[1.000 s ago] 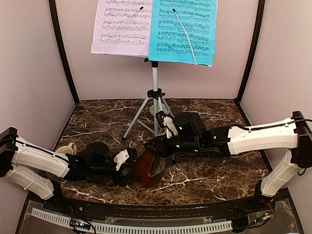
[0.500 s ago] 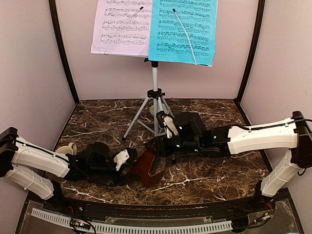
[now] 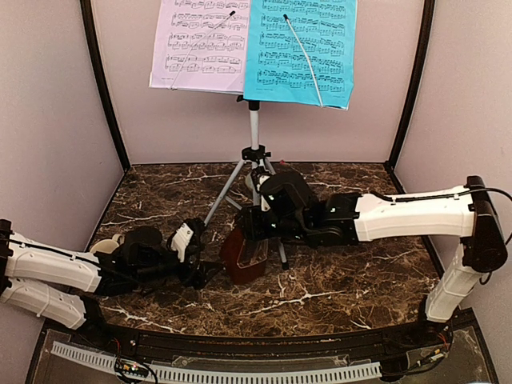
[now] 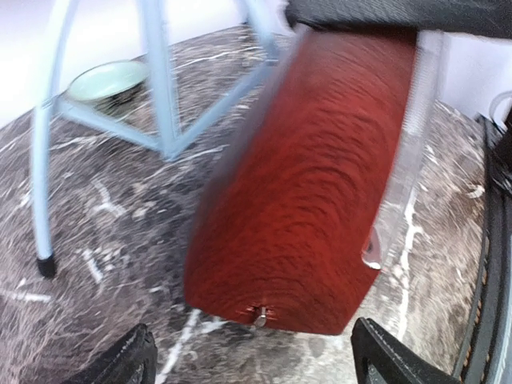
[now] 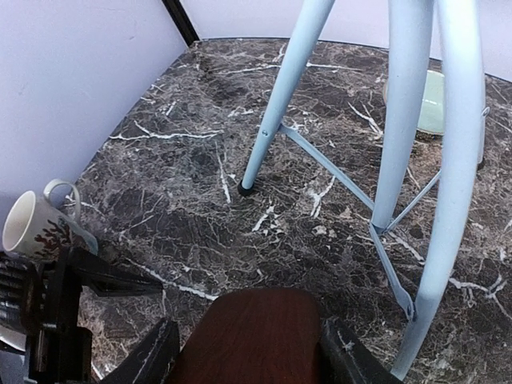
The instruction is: Set up the instrument practice props
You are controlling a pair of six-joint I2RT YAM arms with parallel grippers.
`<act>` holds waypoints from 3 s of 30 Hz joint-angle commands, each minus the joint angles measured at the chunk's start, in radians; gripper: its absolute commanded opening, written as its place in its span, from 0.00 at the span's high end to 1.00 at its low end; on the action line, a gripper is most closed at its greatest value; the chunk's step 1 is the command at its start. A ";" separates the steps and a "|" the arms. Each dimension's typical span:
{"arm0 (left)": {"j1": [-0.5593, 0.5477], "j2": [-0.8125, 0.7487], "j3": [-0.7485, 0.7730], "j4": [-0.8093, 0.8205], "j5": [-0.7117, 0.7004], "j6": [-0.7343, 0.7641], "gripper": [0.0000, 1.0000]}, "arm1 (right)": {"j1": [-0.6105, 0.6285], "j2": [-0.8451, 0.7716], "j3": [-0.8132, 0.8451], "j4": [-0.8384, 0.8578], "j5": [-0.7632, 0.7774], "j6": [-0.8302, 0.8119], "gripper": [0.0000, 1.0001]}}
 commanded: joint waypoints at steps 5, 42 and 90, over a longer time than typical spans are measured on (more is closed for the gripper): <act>0.103 -0.035 0.007 -0.036 -0.053 -0.206 0.16 | 0.060 0.139 0.218 -0.110 0.253 0.071 0.70; 0.177 0.011 0.031 -0.041 0.088 -0.296 0.22 | -0.109 -0.078 -0.403 0.277 -0.365 -0.366 0.69; 0.043 -0.035 0.378 -0.414 -0.072 -0.193 0.13 | 0.031 0.069 -0.483 0.800 -0.282 -0.368 0.77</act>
